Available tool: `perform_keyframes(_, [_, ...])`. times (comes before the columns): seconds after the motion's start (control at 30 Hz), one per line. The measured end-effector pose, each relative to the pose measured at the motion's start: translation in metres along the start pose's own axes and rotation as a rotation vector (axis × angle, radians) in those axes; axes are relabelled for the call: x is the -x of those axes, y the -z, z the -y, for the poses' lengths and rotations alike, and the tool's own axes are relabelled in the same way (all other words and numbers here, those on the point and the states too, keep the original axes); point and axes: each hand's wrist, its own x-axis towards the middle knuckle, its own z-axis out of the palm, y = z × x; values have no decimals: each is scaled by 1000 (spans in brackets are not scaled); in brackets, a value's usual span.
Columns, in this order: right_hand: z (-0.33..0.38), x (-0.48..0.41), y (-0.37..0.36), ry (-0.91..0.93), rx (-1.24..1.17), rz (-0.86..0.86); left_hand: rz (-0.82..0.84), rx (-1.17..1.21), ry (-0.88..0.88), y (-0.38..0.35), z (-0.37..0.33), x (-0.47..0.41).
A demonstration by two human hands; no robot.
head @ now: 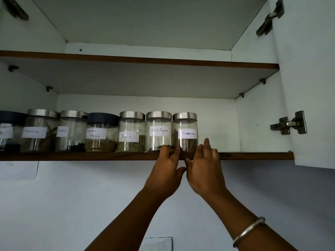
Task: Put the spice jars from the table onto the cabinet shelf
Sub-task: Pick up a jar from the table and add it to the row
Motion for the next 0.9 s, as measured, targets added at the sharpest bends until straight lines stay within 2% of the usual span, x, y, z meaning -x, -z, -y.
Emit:
perform_keyframes(0.2, [29, 44, -14, 71, 92, 162, 269, -52, -12, 3, 17, 44])
perform_keyframes(0.37, [72, 89, -34, 197, 44, 432, 435, -116, 52, 28, 48, 99])
perform_keyframes(0.5, [128, 123, -56, 230, -33, 578, 543, -177, 115, 61, 94, 152])
perform_keyframes(0.8, [287, 235, -128, 411, -227, 991, 777, -150, 501, 141, 224, 337])
perform_keyframes(0.9, [325, 271, -151, 456, -263, 1064, 833, -99, 632, 157, 248, 386])
